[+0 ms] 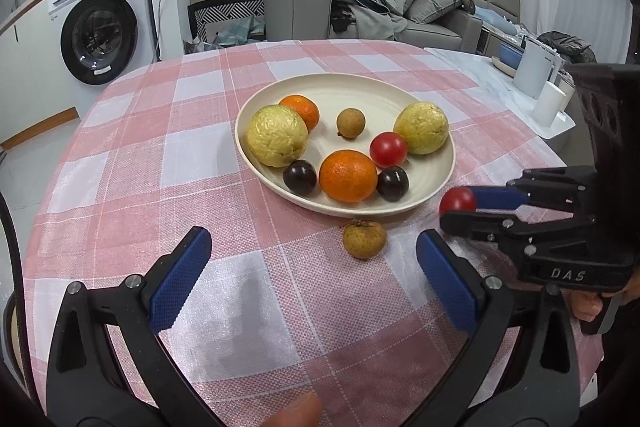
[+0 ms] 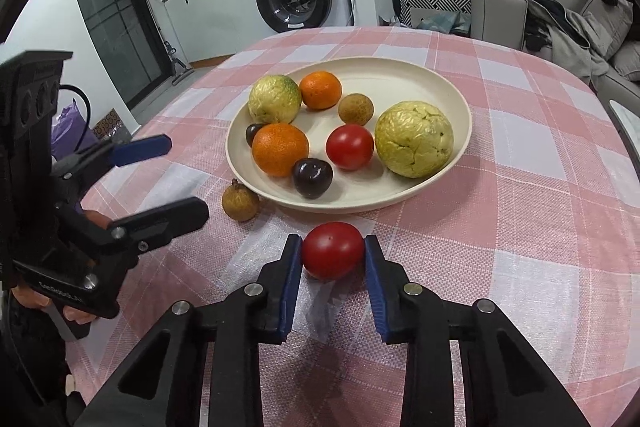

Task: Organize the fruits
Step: 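Grasp the red tomato with the right tool while the left tool grasps the brown fruit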

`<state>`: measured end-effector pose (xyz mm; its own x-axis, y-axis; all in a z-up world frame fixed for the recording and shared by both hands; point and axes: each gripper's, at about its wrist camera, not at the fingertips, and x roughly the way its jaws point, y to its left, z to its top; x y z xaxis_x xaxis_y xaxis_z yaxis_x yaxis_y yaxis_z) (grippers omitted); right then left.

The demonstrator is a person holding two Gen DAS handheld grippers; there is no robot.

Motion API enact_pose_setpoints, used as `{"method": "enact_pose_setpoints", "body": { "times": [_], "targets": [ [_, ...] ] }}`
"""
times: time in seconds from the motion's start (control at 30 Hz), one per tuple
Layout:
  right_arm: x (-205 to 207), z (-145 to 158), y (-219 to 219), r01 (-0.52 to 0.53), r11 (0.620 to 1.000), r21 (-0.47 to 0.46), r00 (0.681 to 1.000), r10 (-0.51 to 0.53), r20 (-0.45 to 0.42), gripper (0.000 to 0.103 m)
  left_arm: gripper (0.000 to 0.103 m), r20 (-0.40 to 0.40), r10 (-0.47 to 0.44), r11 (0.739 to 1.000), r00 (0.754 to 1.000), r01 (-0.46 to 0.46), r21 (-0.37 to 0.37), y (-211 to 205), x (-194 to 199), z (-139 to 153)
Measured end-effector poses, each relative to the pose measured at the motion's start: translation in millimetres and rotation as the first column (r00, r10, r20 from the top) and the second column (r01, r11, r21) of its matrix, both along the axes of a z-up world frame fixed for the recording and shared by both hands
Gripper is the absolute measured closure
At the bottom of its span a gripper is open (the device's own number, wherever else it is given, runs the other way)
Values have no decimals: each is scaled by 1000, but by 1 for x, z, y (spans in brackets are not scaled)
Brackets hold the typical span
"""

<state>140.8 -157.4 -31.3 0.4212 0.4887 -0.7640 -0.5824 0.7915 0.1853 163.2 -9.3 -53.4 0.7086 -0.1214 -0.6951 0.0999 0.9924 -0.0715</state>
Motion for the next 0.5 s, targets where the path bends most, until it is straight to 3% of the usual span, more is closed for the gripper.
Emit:
{"method": "enact_pose_setpoints", "body": {
  "times": [0.23, 0.3, 0.37, 0.5],
  "targets": [
    [-1, 19, -12, 21, 999, 47, 999, -23, 44, 72, 4, -67, -11, 999, 998, 9, -39, -5, 11, -8],
    [-1, 20, -14, 23, 999, 49, 999, -25, 44, 72, 13, -94, -19, 999, 995, 15, -46, -8, 14, -12],
    [0, 20, -15, 29, 998, 48, 999, -31, 44, 72, 29, -119, -43, 998, 992, 37, -52, -10, 16, -16],
    [0, 20, -15, 30, 998, 50, 999, -32, 44, 72, 38, -132, -73, 997, 989, 68, -46, -17, 17, -20]
  ]
}}
